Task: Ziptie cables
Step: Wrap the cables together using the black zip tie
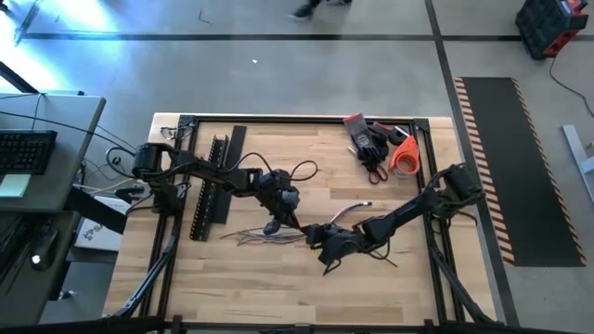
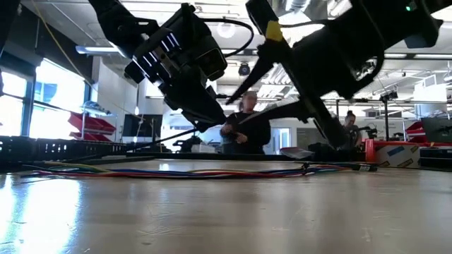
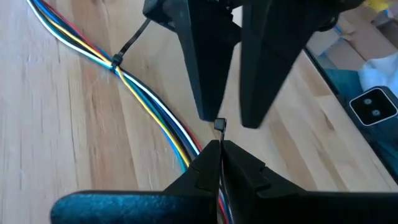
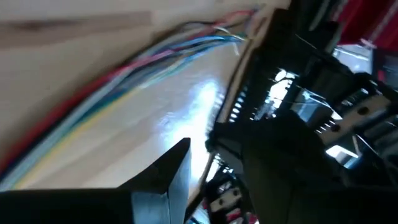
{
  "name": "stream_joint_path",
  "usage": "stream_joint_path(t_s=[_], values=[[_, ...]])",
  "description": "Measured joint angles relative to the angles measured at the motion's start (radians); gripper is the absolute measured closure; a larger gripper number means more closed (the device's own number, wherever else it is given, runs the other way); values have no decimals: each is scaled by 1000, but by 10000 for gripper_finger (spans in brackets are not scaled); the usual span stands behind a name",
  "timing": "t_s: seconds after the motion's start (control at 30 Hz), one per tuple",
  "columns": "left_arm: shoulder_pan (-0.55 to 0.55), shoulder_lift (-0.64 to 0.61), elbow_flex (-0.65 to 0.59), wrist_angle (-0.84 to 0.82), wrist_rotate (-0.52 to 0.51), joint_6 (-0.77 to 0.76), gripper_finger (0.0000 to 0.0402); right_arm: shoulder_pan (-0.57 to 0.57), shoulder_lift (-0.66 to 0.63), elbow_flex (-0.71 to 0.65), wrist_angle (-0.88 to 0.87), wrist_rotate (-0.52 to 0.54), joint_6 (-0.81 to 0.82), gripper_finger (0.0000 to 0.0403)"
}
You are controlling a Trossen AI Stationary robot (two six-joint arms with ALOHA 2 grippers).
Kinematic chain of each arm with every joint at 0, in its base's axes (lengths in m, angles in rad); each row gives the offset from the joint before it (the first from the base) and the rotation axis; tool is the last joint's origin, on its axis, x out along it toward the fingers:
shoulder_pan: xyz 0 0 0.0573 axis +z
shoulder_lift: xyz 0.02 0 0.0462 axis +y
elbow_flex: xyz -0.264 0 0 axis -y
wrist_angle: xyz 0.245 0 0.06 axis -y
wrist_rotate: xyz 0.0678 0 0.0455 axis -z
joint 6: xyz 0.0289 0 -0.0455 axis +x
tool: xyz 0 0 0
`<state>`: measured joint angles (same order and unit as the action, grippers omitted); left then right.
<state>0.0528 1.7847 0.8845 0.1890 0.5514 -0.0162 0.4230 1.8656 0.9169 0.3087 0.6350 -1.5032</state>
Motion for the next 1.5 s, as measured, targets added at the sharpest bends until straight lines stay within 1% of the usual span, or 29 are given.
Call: stream_joint_path(t_s=[0.07, 0.23, 0.33, 0.43, 0.63, 0.9, 1.0, 1.07, 1.17, 1.23, 1.27, 1.33, 1.37, 1.43, 1.5], values=[[0, 0, 0, 6, 0, 0, 401, -1, 0, 0, 23, -2, -22, 277], [0, 0, 0, 5, -2, 1, 401, -7, 0, 0, 18, -81, -36, 277], [0, 0, 0, 4, -2, 1, 401, -20, 0, 0, 17, -94, -44, 284], [0, 0, 0, 4, -2, 1, 401, -32, 0, 0, 18, -88, -42, 312], [0, 0, 0, 4, -2, 1, 402, -37, 0, -1, 13, -87, -37, 391], [0, 0, 0, 6, -13, 1, 401, -36, 0, -1, -4, -79, 77, 400], [0, 0, 0, 14, -39, 7, 396, -36, 0, -1, -23, -61, 167, 401], [1, -3, 0, 11, -66, 27, 385, -30, 0, -1, -54, -57, 243, 401], [13, -26, 0, -7, -73, 48, 359, -9, 0, -1, -94, -34, 373, 402], [22, -59, 3, -53, -83, 72, 340, 13, 0, -1, -111, -8, 476, 402], [24, -81, 7, -87, -104, 88, 331, 25, -1, -1, -114, 13, 532, 402], [21, -136, 12, -180, -180, 140, 321, 50, -14, 5, -146, 49, 647, 402], [11, -166, 17, -231, -238, 165, 319, 66, -25, 18, -187, 64, 717, 402], [-25, -224, 19, -332, -373, 197, 320, 96, -45, 62, -305, 73, 865, 402], [-71, -281, 19, -429, -487, 205, 326, 128, -60, 124, -446, 82, 1009, 402]])
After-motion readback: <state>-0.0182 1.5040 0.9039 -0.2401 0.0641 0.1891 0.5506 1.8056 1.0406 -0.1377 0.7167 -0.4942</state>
